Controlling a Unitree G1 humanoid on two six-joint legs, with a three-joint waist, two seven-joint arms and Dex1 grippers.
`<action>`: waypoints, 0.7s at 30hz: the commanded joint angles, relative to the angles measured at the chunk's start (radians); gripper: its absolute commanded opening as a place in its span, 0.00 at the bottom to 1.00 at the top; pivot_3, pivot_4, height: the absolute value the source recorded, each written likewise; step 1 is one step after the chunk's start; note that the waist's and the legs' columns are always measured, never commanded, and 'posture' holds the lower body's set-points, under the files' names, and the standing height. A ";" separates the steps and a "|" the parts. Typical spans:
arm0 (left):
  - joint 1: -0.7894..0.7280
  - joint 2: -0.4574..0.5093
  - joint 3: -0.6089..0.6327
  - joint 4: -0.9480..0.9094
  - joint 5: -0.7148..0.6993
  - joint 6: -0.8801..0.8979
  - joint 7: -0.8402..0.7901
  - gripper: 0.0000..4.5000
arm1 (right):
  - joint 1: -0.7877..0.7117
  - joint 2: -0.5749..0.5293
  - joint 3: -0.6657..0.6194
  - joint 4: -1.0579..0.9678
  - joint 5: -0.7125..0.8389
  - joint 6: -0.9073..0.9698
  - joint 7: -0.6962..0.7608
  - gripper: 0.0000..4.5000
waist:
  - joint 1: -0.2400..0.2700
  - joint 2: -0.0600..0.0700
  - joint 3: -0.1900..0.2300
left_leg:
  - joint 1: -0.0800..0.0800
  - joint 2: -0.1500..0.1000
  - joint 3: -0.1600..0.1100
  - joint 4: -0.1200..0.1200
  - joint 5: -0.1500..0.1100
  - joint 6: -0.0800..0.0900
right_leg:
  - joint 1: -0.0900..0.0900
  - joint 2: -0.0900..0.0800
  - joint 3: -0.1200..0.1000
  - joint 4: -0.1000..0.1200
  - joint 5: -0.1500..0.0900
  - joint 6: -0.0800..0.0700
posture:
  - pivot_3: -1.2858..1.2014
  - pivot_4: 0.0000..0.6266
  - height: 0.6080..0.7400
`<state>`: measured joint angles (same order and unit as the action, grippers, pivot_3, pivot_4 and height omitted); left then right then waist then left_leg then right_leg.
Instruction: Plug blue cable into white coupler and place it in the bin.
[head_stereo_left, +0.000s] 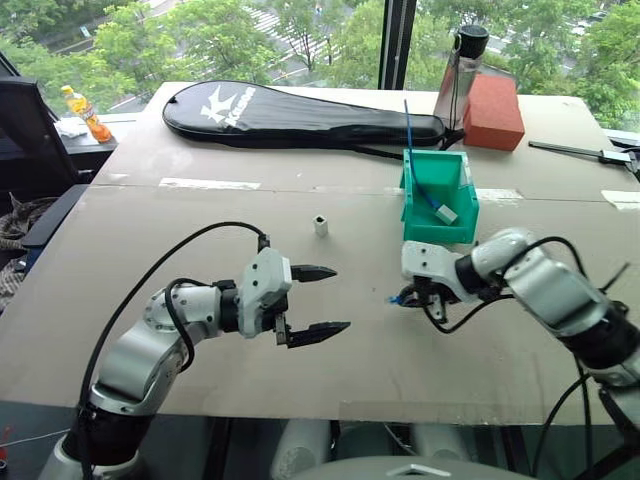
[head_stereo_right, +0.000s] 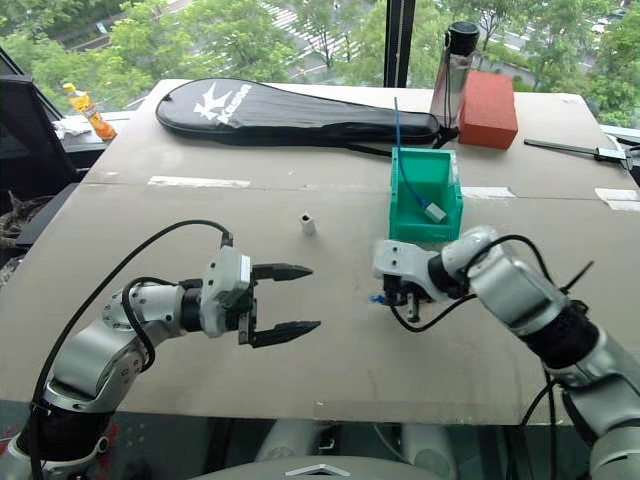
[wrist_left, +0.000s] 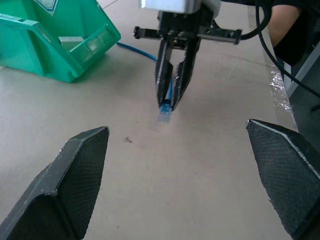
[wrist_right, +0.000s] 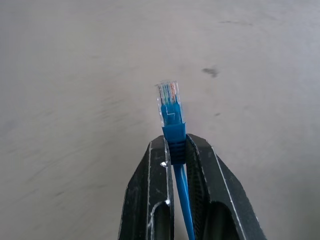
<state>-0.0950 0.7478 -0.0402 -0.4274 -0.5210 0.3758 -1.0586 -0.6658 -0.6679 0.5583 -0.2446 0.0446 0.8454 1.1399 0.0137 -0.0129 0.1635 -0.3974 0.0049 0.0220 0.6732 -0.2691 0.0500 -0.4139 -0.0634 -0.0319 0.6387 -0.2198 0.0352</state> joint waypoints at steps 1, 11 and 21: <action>0.000 0.010 0.026 0.006 0.007 -0.036 -0.019 1.00 | -0.035 0.031 0.042 0.087 -0.052 -0.044 -0.036 0.01 | -0.001 0.000 0.000 | 0.000 0.000 0.000 0.000 0.000 0.000 | 0.000 0.000 0.000 0.000 0.000 0.000 | 0.52 0.24 1.00; -0.069 -0.015 -0.024 0.102 0.092 -0.082 -0.009 1.00 | 0.178 0.049 -0.325 -0.149 0.186 -0.098 -0.081 0.96 | 0.002 0.000 0.000 | 0.000 0.000 -0.001 0.000 0.000 0.000 | 0.000 0.000 -0.001 0.001 0.002 0.004 | 0.52 0.24 1.00; -0.317 -0.082 -0.194 0.345 0.202 -0.125 -0.127 1.00 | 0.736 0.050 -0.791 -0.559 0.338 -0.238 -0.209 0.98 | 0.002 -0.001 0.000 | 0.000 0.000 -0.001 -0.001 0.000 0.000 | 0.001 0.001 -0.001 0.001 0.002 0.005 | 0.52 0.24 1.00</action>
<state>-0.3854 0.6773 -0.2194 -0.1005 -0.3322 0.2887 -1.1545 0.0374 -0.6183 -0.1706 -0.7165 0.3715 0.6502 0.9542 0.0156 -0.0141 0.1634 -0.3977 0.0048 0.0209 0.6725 -0.2693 0.0504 -0.4134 -0.0621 -0.0329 0.6396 -0.2177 0.0400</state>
